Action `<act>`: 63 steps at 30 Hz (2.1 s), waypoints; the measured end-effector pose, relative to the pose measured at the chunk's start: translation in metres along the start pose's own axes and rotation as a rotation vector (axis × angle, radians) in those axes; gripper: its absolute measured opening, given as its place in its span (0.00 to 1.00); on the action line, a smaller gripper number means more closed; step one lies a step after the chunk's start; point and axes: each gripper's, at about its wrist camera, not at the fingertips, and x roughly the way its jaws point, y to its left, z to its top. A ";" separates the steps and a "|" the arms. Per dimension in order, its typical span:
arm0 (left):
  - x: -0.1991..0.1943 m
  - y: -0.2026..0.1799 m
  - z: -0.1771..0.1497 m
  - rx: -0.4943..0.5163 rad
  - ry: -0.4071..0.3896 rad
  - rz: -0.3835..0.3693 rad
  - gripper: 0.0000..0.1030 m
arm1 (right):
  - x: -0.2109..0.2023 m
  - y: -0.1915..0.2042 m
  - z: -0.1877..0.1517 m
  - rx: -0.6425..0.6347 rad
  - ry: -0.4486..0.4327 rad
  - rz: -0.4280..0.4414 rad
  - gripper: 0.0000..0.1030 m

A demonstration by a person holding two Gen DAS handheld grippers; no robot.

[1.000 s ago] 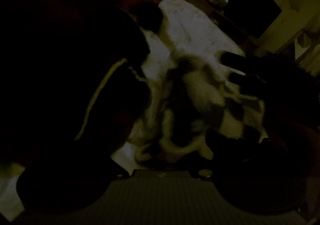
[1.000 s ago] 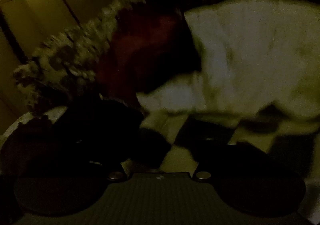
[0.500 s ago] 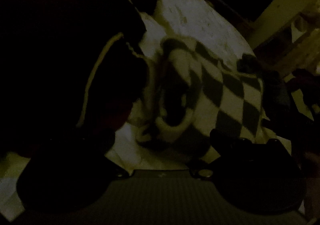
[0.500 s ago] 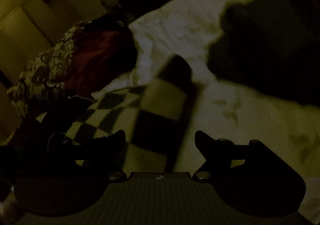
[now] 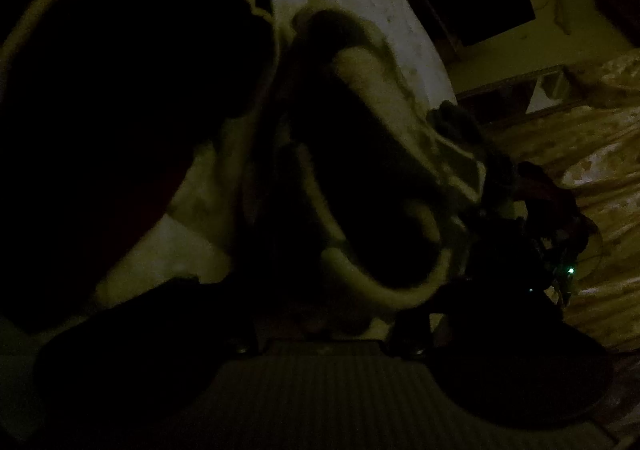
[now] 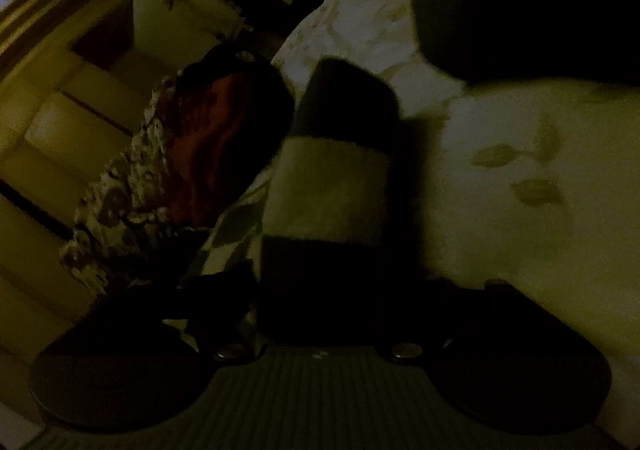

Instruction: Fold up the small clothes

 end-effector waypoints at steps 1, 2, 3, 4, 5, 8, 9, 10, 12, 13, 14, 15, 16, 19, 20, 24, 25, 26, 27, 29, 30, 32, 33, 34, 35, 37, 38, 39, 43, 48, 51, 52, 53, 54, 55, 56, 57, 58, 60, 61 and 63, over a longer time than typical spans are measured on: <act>-0.004 -0.003 -0.002 0.004 -0.019 -0.008 0.27 | 0.002 0.002 -0.001 -0.017 -0.009 -0.005 0.78; -0.009 -0.007 -0.003 0.020 -0.036 -0.007 0.25 | -0.002 0.004 -0.003 -0.036 -0.023 -0.004 0.64; -0.013 -0.016 -0.005 0.052 -0.057 0.008 0.24 | -0.004 0.009 -0.005 -0.071 -0.041 -0.006 0.59; -0.017 -0.026 -0.007 0.084 -0.074 0.024 0.24 | -0.007 0.018 -0.006 -0.122 -0.054 -0.012 0.57; -0.020 -0.037 -0.009 0.104 -0.086 0.022 0.24 | -0.012 0.027 -0.006 -0.162 -0.062 -0.021 0.56; -0.027 -0.081 -0.010 0.177 -0.113 -0.006 0.24 | -0.041 0.053 0.006 -0.187 -0.135 -0.007 0.55; -0.027 -0.104 -0.008 0.212 -0.123 -0.018 0.24 | -0.055 0.064 0.016 -0.211 -0.157 0.003 0.55; -0.026 -0.123 -0.004 0.237 -0.131 -0.035 0.24 | -0.071 0.076 0.030 -0.232 -0.170 0.010 0.55; -0.017 -0.166 0.006 0.279 -0.136 -0.071 0.24 | -0.102 0.093 0.060 -0.275 -0.208 0.000 0.55; -0.010 -0.188 0.012 0.295 -0.131 -0.083 0.25 | -0.118 0.099 0.077 -0.291 -0.227 -0.012 0.55; 0.001 -0.212 0.019 0.300 -0.128 -0.094 0.26 | -0.134 0.101 0.095 -0.291 -0.240 -0.029 0.55; 0.012 -0.231 0.025 0.311 -0.122 -0.097 0.27 | -0.149 0.102 0.111 -0.286 -0.255 -0.050 0.55; 0.028 -0.253 0.030 0.335 -0.112 -0.082 0.27 | -0.164 0.099 0.131 -0.277 -0.267 -0.078 0.56; 0.071 -0.297 0.042 0.384 -0.093 -0.021 0.31 | -0.191 0.076 0.178 -0.228 -0.286 -0.150 0.57; 0.091 -0.309 0.043 0.410 -0.084 0.008 0.31 | -0.195 0.063 0.193 -0.195 -0.281 -0.176 0.58; 0.162 -0.328 0.043 0.486 -0.036 0.120 0.37 | -0.188 0.004 0.224 -0.120 -0.272 -0.321 0.62; 0.181 -0.333 0.044 0.509 -0.031 0.143 0.39 | -0.182 -0.010 0.226 -0.104 -0.263 -0.339 0.63; 0.196 -0.331 0.041 0.531 -0.025 0.162 0.46 | -0.176 -0.029 0.227 -0.081 -0.250 -0.352 0.66; 0.197 -0.325 0.040 0.524 -0.021 0.169 0.54 | -0.170 -0.046 0.226 -0.047 -0.248 -0.357 0.71; 0.205 -0.316 0.038 0.513 -0.022 0.185 0.75 | -0.158 -0.078 0.221 0.003 -0.263 -0.354 0.79; 0.210 -0.318 0.038 0.545 -0.029 0.208 0.92 | -0.156 -0.087 0.219 0.012 -0.283 -0.341 0.86; 0.217 -0.323 0.034 0.618 -0.041 0.257 1.00 | -0.155 -0.099 0.213 0.033 -0.328 -0.318 0.94; 0.217 -0.325 0.033 0.620 -0.029 0.255 1.00 | -0.155 -0.101 0.212 0.033 -0.335 -0.317 1.00; 0.215 -0.326 0.037 0.599 -0.012 0.257 1.00 | -0.155 -0.101 0.210 0.037 -0.340 -0.316 1.00; 0.216 -0.323 0.045 0.569 0.000 0.262 1.00 | -0.158 -0.099 0.209 0.043 -0.340 -0.314 1.00; 0.196 -0.329 0.047 0.554 -0.019 0.323 1.00 | -0.166 -0.079 0.208 -0.005 -0.355 -0.362 1.00; 0.184 -0.338 0.046 0.593 -0.046 0.388 1.00 | -0.173 -0.066 0.208 -0.052 -0.373 -0.409 1.00; 0.177 -0.349 0.046 0.651 -0.080 0.444 1.00 | -0.180 -0.046 0.207 -0.123 -0.388 -0.483 1.00; 0.129 -0.397 0.025 0.909 -0.188 0.546 1.00 | -0.209 0.007 0.205 -0.334 -0.326 -0.576 1.00; 0.113 -0.427 0.001 1.007 -0.086 0.572 1.00 | -0.219 0.062 0.186 -0.385 -0.097 -0.560 1.00; 0.122 -0.434 -0.017 1.054 -0.070 0.643 1.00 | -0.212 0.082 0.170 -0.435 0.000 -0.584 1.00; 0.127 -0.434 -0.022 1.073 -0.072 0.672 1.00 | -0.213 0.084 0.163 -0.454 0.019 -0.588 1.00; 0.134 -0.431 -0.025 1.088 -0.071 0.693 1.00 | -0.210 0.085 0.157 -0.468 0.031 -0.599 1.00; 0.138 -0.430 -0.029 1.110 -0.069 0.705 1.00 | -0.208 0.084 0.153 -0.475 0.041 -0.611 1.00; 0.144 -0.426 -0.031 1.126 -0.067 0.708 1.00 | -0.207 0.081 0.146 -0.475 0.051 -0.618 1.00; 0.149 -0.425 -0.033 1.138 -0.059 0.712 1.00 | -0.204 0.078 0.146 -0.467 0.054 -0.618 1.00; 0.152 -0.422 -0.033 1.138 -0.048 0.712 1.00 | -0.204 0.077 0.145 -0.460 0.054 -0.619 1.00; 0.155 -0.420 -0.032 1.134 -0.046 0.710 1.00 | -0.203 0.076 0.143 -0.462 0.057 -0.625 1.00; 0.158 -0.416 -0.027 1.116 -0.036 0.700 1.00 | -0.201 0.076 0.143 -0.471 0.068 -0.637 1.00; 0.159 -0.414 -0.025 1.101 -0.031 0.699 1.00 | -0.198 0.075 0.143 -0.478 0.071 -0.646 1.00; 0.163 -0.409 -0.020 1.085 -0.028 0.698 1.00 | -0.195 0.074 0.142 -0.487 0.077 -0.650 1.00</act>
